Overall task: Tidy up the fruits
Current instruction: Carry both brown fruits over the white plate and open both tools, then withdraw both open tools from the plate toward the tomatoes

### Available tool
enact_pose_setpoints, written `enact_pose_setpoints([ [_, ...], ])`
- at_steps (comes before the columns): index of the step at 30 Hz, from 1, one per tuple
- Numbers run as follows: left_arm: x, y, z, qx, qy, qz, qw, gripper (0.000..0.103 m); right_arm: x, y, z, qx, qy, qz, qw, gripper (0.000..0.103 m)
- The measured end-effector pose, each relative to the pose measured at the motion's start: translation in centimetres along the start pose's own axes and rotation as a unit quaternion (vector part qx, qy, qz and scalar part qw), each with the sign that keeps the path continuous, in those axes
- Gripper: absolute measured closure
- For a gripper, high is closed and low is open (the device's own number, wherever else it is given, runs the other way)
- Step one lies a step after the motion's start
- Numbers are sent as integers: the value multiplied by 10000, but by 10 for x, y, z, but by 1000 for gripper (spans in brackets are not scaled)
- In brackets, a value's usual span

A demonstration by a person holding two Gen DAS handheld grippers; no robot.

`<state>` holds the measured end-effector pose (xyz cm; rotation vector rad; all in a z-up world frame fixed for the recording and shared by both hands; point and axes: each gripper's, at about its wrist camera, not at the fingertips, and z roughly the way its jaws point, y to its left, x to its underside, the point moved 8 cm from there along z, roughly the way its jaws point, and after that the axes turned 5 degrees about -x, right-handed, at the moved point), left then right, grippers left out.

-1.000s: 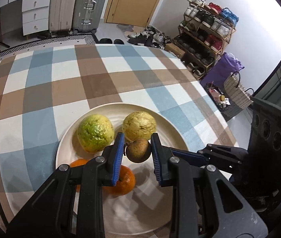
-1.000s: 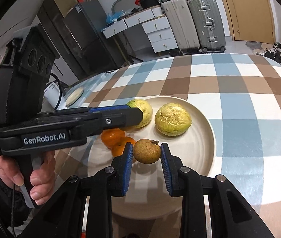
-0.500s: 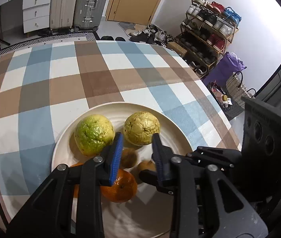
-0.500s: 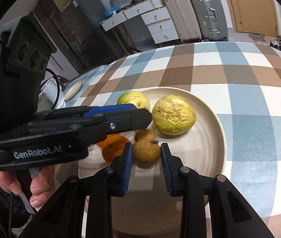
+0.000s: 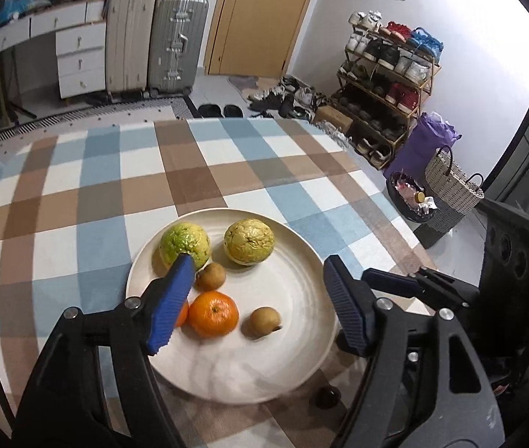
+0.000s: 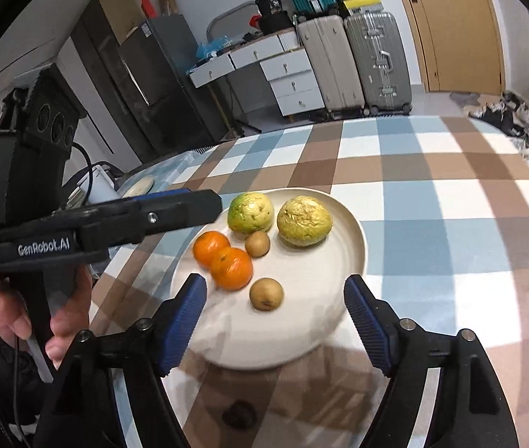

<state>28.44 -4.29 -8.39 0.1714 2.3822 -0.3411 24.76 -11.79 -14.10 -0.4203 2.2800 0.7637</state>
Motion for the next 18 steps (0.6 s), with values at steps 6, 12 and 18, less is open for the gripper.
enact_pose_setpoints([
  [6,8,-13,-44,-142,-310,123,9993,21,2,14,-37,96,-314,-48,9994,13],
  [12,23,-22,-86,-233,-525,155,9982,14,3,37,-76,226,-711,-343,9966,4],
  [18,42,-23,-123,-435,-837,129,9955,1,10,56,-106,287,-990,-445,9937,1],
])
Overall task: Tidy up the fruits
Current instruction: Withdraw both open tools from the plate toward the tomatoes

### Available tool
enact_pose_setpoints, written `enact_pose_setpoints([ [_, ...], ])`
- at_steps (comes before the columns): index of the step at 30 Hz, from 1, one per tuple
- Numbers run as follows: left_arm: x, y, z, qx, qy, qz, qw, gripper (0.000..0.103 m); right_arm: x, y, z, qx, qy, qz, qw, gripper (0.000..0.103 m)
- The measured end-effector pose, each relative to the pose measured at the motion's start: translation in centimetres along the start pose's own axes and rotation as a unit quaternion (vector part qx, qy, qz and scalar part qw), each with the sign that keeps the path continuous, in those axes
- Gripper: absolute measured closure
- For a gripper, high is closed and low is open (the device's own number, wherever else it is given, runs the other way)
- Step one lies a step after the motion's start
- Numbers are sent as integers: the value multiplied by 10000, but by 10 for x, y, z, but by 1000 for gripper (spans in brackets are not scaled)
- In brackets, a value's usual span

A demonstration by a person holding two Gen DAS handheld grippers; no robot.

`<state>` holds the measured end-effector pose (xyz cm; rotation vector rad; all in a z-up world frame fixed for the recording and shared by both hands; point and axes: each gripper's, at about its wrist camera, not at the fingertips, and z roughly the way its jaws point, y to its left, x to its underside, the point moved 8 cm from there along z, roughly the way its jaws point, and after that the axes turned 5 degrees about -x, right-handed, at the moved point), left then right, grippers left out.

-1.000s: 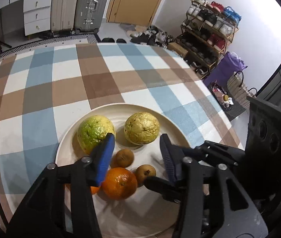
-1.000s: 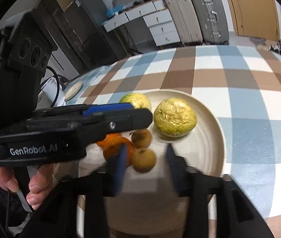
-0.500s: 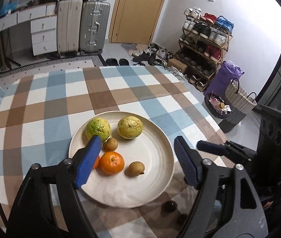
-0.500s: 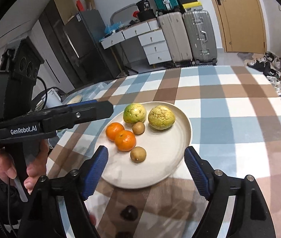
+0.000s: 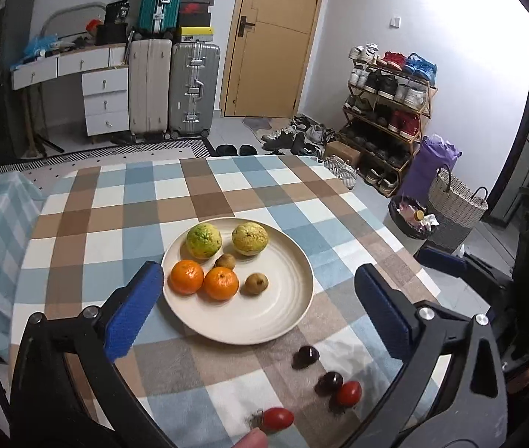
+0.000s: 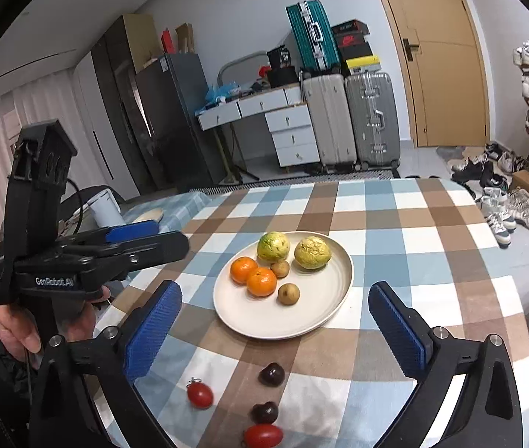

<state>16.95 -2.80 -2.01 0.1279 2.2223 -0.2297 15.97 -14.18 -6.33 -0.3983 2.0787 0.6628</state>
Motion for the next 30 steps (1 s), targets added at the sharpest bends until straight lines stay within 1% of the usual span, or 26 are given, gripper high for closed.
enact_pose_setpoints([
  [3,12,4,-12,-269,-24,15,9996,1,7,10,-12,56,-64,-62,9999,0],
  [7,32,6,-25,-336,-2,-155,9993,1,20,18,-19,144,-105,-96,9998,0],
  [10,49,12,-29,-702,-11,-168,9974,1,32,22,-26,249,-148,-50,9996,0],
  [12,63,14,-34,-688,24,-323,9971,1,40,24,-29,365,-161,-3,9992,0],
  [15,85,19,-37,-679,162,-569,9959,1,54,25,-30,431,-22,107,9990,0],
  [18,103,25,-39,-703,191,-715,9948,1,67,28,-32,377,104,163,9991,0],
  [21,123,30,-36,-739,234,-782,9939,1,80,32,-33,207,222,286,9991,0],
  [24,137,32,-33,-638,308,-917,9933,1,95,32,-31,182,385,389,9983,0],
  [26,145,30,-30,-618,344,-900,9934,1,104,31,-29,228,480,416,9977,0],
  [30,150,27,-22,-590,338,-781,9946,1,124,26,-20,272,682,559,9957,0],
])
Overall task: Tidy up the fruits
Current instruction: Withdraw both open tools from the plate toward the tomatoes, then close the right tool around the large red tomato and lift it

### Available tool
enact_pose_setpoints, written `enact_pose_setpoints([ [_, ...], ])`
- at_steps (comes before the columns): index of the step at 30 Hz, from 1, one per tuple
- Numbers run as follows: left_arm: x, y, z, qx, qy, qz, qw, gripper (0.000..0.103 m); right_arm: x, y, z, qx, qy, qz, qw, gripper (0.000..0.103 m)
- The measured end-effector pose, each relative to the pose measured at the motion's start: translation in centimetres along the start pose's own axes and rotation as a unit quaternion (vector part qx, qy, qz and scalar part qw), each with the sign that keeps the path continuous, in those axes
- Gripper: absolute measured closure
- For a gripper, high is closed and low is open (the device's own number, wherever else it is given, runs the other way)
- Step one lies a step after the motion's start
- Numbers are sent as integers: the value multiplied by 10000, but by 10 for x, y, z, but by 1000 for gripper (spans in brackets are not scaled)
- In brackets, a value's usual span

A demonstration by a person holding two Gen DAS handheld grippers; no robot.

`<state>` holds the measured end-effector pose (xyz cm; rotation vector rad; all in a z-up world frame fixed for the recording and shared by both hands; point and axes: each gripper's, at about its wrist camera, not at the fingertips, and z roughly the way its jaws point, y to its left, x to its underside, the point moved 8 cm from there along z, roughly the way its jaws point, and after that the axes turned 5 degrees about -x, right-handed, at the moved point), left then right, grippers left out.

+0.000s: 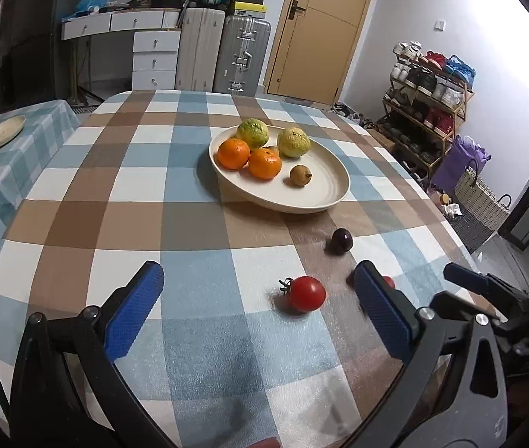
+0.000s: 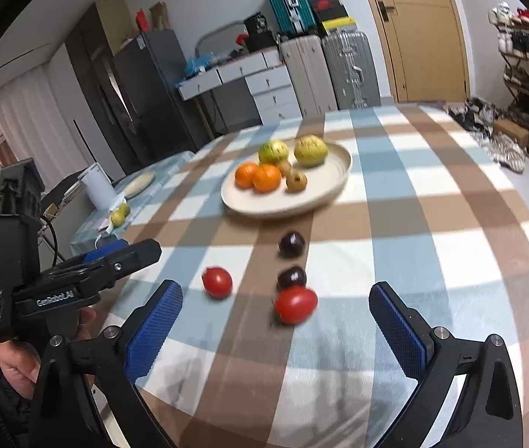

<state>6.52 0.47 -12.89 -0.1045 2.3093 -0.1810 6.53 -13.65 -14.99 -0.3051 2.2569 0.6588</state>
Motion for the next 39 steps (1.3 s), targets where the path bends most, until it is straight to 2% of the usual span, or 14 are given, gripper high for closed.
enact_pose_setpoints([
  [8,2,8,21,32,100,-177,9998,1,7,-8,21,23,229,-3,9997,2],
  [20,6,22,49,25,278,-384,9989,1,15,-16,45,0,561,68,9984,19],
  [23,6,23,51,50,299,-407,9987,1,15,-16,48,-8,609,67,9981,25],
  [25,6,22,52,65,298,-401,9987,1,16,-15,49,-49,648,64,9979,34],
  [30,8,21,52,80,302,-371,9988,1,19,-12,54,-52,728,13,9973,38],
  [35,8,22,52,72,304,-368,9988,1,18,-16,54,12,709,94,9974,57],
  [37,7,22,51,56,292,-353,9989,1,19,-18,54,61,712,84,9974,68],
  [39,7,22,51,39,298,-339,9990,1,19,-18,53,85,695,42,9975,68],
])
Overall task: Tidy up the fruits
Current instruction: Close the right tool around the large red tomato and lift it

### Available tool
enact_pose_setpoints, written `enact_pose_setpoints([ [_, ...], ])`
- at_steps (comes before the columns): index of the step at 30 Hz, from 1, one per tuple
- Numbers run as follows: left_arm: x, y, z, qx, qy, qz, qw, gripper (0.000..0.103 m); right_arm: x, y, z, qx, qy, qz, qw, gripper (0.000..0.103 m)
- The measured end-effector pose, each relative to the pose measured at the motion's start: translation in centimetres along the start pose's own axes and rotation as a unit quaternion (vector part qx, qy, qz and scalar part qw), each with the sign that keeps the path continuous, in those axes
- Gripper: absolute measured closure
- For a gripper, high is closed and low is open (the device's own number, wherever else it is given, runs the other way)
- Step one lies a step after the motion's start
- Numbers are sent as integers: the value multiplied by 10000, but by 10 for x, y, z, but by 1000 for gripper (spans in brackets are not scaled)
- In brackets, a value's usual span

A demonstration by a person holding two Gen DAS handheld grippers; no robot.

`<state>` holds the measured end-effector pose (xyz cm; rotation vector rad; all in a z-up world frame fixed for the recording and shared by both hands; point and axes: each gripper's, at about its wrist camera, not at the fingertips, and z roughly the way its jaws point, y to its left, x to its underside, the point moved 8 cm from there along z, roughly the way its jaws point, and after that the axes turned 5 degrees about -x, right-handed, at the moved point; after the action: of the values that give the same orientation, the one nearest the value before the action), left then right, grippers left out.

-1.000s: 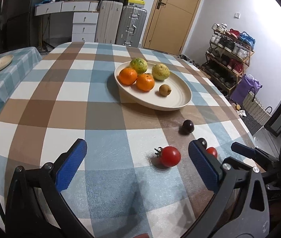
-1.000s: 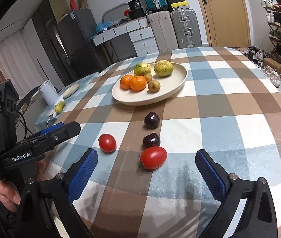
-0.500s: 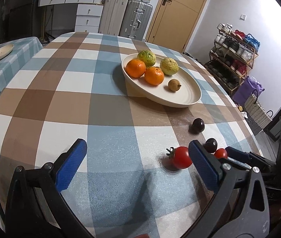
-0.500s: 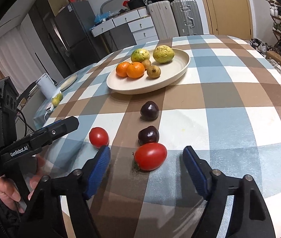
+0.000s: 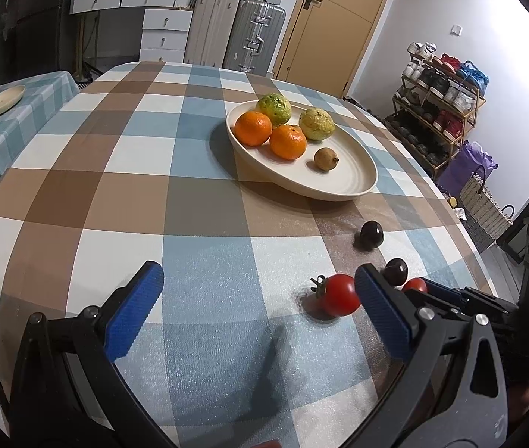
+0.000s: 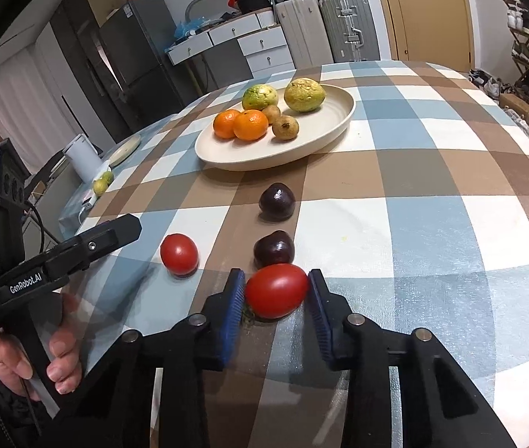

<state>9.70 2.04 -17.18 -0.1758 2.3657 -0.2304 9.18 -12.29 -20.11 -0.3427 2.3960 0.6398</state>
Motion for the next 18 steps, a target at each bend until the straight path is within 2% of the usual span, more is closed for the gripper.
enact_pose_setpoints([
  [6,-1,-6,-6,-56,-24,113,9999,1,0,3,-6,10,-141,-129,9998,68],
  [18,3,-25,-12,-103,80,345,9993,1,0,-1,-27,-265,-443,-35,9987,68],
])
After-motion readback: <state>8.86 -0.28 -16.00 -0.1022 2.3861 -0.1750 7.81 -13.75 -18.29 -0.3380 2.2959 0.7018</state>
